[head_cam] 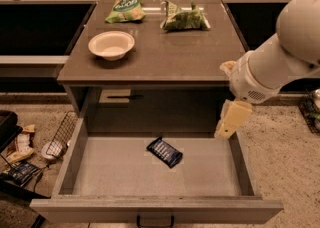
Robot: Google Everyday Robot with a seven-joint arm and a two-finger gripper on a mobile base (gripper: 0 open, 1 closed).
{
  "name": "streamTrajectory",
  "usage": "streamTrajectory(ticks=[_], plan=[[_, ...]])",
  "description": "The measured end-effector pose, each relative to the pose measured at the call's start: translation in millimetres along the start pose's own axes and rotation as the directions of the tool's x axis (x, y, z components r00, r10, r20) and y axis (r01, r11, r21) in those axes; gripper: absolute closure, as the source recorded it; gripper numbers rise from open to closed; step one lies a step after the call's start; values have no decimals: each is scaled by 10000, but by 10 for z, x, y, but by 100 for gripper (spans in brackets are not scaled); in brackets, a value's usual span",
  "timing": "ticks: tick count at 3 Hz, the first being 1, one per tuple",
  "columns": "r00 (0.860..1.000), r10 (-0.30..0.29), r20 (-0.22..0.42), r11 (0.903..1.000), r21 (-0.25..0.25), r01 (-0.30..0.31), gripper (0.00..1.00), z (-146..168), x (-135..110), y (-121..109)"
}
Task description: Pick rxbar blueberry from top drawer and place on counter
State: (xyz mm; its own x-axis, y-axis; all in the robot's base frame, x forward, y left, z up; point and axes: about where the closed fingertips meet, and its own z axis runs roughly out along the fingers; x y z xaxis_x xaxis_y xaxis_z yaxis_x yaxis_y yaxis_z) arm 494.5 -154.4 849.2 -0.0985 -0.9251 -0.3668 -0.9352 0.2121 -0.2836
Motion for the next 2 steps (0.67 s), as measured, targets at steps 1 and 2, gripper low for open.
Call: streamTrajectory(ticks=[1,2], plan=[[9939,835,-716,9961,-240,-854,0,369,-29,157],[9893,1290,-680,9912,-200,-1307,0,355,-38,152]])
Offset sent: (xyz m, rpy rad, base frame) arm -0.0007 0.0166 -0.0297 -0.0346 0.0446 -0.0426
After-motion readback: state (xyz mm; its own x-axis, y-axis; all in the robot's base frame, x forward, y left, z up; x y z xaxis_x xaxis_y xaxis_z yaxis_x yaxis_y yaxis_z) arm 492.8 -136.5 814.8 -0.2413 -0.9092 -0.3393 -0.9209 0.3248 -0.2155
